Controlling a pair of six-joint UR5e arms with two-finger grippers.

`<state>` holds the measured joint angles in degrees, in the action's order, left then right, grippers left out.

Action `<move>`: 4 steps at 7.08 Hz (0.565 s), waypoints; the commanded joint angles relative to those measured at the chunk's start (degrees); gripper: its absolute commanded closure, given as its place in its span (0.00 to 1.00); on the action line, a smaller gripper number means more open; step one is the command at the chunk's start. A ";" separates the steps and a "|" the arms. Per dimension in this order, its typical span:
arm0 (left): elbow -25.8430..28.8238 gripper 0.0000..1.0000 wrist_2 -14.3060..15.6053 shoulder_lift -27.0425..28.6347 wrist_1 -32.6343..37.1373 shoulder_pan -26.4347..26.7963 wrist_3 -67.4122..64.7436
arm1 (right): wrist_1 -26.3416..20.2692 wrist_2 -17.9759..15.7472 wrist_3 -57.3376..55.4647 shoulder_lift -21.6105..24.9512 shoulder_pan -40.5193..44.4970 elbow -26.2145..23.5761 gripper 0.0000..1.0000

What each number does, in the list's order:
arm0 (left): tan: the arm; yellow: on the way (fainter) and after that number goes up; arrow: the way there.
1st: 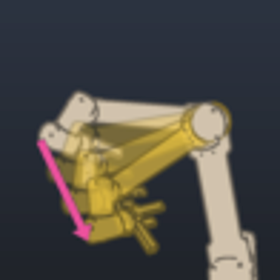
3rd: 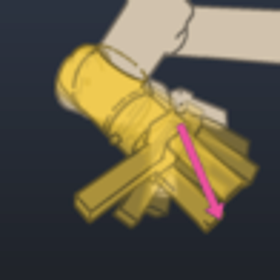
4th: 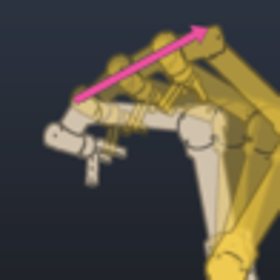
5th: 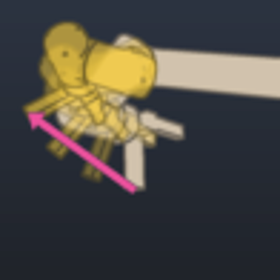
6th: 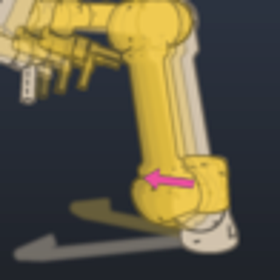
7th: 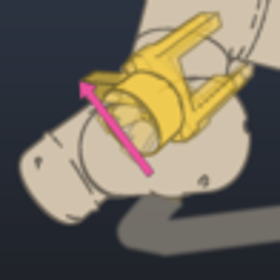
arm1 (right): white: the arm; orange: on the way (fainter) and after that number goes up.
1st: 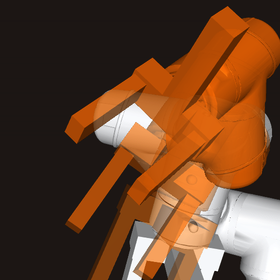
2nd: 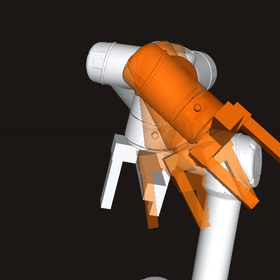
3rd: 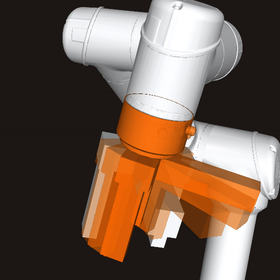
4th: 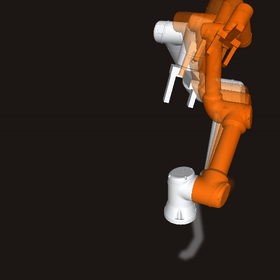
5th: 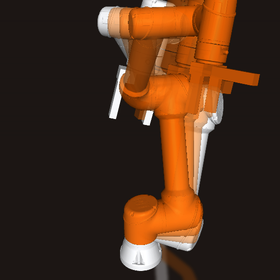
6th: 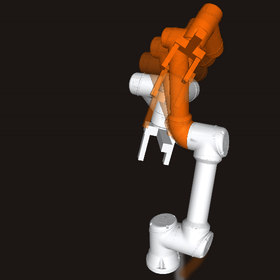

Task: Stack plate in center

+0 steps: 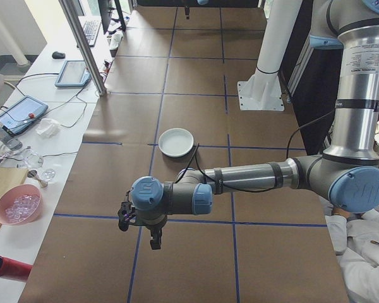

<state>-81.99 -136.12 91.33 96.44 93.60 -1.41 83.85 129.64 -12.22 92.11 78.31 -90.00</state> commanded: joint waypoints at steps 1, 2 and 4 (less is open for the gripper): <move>-0.01 0.00 -0.02 -0.01 -0.03 0.00 0.00 | 0.00 0.00 0.00 0.00 0.00 0.00 0.00; -0.01 0.00 -0.11 -0.28 -0.12 0.00 -0.09 | 0.00 0.00 0.00 0.00 0.00 0.00 0.00; -0.28 0.00 -0.11 -0.19 0.06 0.00 -0.09 | 0.00 0.00 0.00 0.00 0.00 0.00 0.00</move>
<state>-82.18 -136.22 91.25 96.38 93.60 -1.48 83.85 129.64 -12.22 92.11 78.31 -90.00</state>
